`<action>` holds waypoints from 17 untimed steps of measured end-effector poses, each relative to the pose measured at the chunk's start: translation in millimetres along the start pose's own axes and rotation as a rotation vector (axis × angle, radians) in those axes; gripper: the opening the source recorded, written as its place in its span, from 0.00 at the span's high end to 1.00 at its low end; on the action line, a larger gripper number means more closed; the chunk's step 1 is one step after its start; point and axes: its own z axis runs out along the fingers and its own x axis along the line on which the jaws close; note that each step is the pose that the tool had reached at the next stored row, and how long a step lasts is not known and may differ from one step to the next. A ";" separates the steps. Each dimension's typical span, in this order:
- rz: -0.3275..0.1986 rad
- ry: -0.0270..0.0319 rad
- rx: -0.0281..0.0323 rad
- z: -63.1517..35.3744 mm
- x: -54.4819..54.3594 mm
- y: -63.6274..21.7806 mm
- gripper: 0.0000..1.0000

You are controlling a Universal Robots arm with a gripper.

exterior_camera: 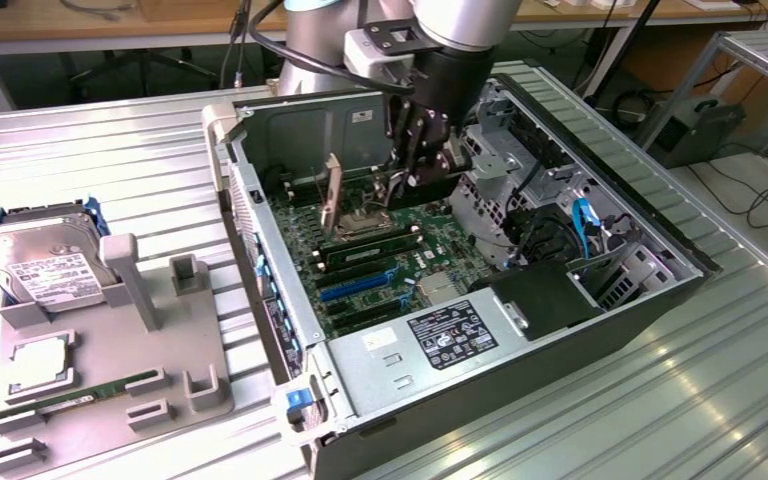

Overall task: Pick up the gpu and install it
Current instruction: 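Insert the gpu into the slot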

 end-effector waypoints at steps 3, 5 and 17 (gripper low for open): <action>0.000 0.0000 0.0000 0.3 0.9 0.0 0.74; 0.000 0.0001 0.0000 0.4 1.7 0.0 0.74; 0.000 -0.0001 0.0000 1.3 6.7 0.2 0.74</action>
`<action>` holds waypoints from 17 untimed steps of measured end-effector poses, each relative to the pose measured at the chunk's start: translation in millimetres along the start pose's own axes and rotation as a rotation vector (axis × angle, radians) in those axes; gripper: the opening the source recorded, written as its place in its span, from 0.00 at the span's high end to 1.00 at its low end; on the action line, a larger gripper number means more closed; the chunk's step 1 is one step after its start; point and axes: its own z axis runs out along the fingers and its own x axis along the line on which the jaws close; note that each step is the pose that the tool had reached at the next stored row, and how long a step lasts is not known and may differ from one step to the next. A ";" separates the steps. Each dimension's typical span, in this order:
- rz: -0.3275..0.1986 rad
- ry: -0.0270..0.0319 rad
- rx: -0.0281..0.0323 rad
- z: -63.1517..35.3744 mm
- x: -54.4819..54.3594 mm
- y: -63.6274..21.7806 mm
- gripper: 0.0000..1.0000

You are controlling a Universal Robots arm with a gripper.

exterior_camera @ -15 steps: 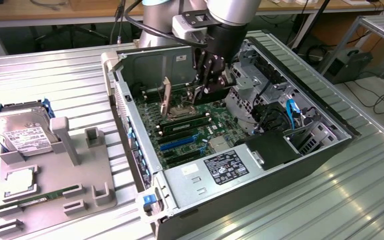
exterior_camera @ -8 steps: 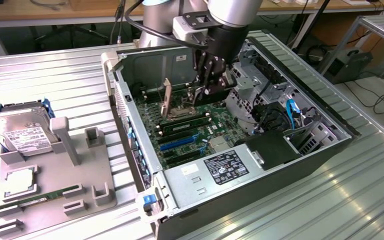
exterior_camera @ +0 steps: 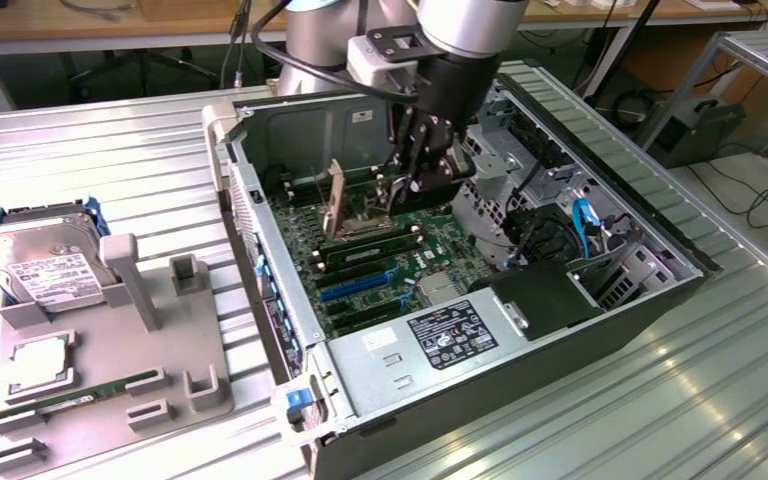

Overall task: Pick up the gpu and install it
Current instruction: 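Insert the gpu into the slot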

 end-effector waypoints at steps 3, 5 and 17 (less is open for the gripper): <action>0.000 0.0000 0.0000 0.2 1.3 0.0 0.74; 0.000 0.0000 0.0000 0.3 2.2 0.1 0.74; 0.000 0.0000 0.0000 1.0 8.0 0.2 0.74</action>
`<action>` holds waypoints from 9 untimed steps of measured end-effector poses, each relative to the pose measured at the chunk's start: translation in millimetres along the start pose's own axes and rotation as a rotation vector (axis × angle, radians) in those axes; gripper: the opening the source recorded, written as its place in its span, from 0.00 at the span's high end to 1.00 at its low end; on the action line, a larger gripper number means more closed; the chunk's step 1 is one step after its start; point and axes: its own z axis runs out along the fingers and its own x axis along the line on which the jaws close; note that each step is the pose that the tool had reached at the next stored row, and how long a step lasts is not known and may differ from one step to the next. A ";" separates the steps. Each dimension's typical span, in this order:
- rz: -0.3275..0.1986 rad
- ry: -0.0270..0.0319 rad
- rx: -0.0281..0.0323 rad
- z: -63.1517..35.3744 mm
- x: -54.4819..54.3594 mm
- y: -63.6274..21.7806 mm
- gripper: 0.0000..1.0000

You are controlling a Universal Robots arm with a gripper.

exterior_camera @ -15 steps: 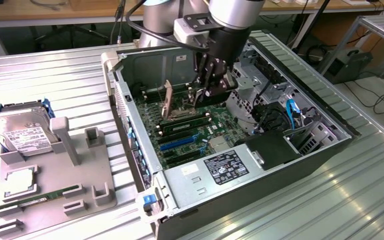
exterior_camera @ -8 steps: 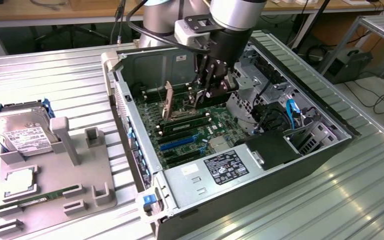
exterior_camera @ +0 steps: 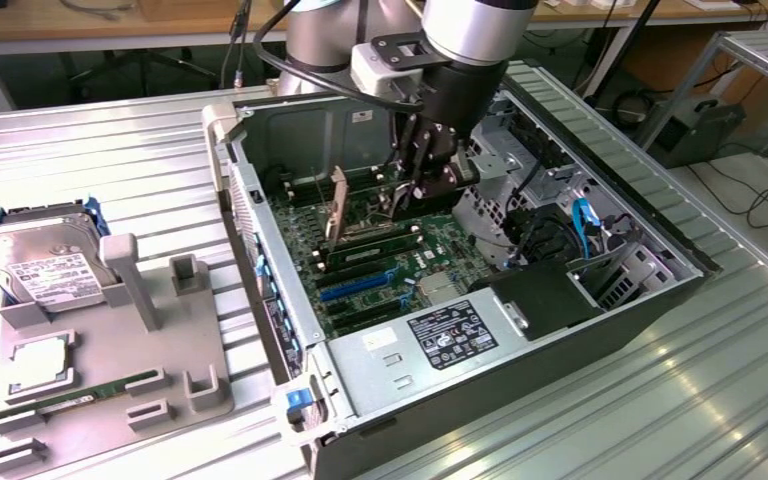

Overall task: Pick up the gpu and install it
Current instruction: 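Insert the gpu into the slot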

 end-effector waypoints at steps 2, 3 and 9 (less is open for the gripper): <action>0.000 0.0001 0.0000 0.1 0.8 0.0 0.74; 0.000 0.0000 0.0000 0.1 1.2 0.0 0.74; 0.000 0.0000 0.0000 0.5 4.0 0.1 0.74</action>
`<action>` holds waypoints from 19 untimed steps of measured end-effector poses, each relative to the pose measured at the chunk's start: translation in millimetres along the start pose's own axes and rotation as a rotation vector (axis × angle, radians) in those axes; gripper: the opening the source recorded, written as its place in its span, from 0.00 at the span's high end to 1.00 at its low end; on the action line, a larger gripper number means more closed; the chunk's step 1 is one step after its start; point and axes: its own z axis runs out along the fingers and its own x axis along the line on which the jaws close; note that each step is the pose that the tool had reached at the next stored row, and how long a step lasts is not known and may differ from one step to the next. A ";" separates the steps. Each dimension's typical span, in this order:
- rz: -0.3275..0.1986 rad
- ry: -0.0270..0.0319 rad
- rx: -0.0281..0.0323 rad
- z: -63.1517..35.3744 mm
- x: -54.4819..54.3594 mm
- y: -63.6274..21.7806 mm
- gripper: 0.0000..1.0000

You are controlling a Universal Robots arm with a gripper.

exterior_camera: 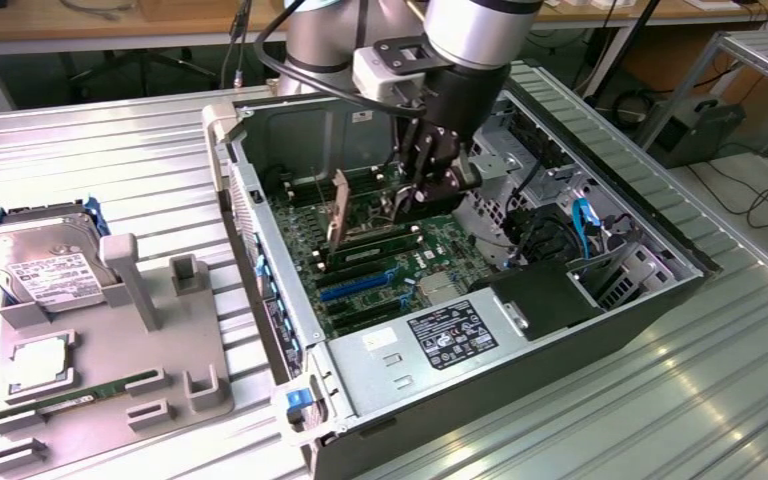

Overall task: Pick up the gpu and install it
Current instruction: 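Insert the gpu into the slot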

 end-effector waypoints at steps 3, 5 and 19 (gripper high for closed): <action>0.000 0.0000 0.0000 0.2 1.3 0.0 0.74; 0.000 0.0000 0.0000 0.2 2.0 0.1 0.74; 0.000 0.0001 0.0000 0.8 8.9 0.2 0.74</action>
